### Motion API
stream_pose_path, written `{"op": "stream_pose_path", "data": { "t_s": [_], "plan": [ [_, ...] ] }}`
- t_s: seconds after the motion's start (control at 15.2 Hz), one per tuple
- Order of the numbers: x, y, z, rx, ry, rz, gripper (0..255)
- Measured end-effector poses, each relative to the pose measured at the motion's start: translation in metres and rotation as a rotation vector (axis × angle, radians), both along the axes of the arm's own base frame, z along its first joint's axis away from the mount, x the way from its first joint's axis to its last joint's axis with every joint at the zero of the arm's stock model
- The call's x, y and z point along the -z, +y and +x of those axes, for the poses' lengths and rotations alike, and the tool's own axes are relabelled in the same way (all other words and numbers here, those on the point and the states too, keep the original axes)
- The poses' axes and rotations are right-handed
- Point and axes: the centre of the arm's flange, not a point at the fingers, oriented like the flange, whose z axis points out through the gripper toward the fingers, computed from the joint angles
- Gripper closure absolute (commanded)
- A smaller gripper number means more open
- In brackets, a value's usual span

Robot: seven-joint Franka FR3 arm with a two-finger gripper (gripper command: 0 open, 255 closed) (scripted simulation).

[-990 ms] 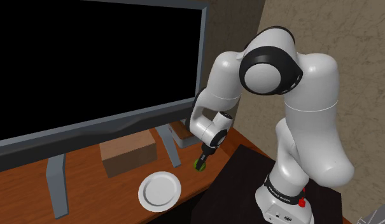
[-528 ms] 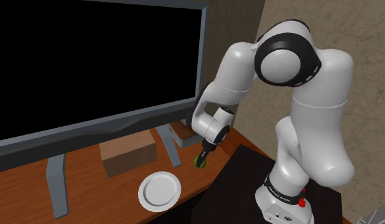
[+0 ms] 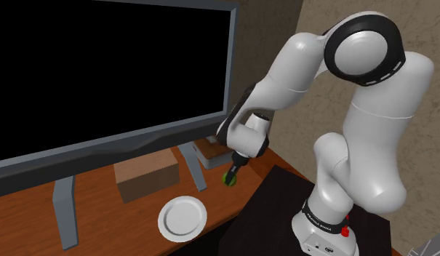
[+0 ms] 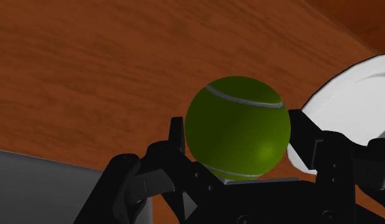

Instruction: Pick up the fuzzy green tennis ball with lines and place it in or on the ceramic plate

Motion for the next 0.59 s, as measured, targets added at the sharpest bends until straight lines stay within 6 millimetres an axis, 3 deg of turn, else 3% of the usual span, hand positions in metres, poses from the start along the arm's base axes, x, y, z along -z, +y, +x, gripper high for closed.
{"op": "stream_pose_path", "data": {
  "t_s": [0.26, 0.59],
  "plan": [
    [-0.018, 0.007, 0.002, -0.001, 0.000, 0.000, 255],
    [-0.023, 0.064, 0.017, -0.004, -0.001, -0.001, 255]
  ]
}}
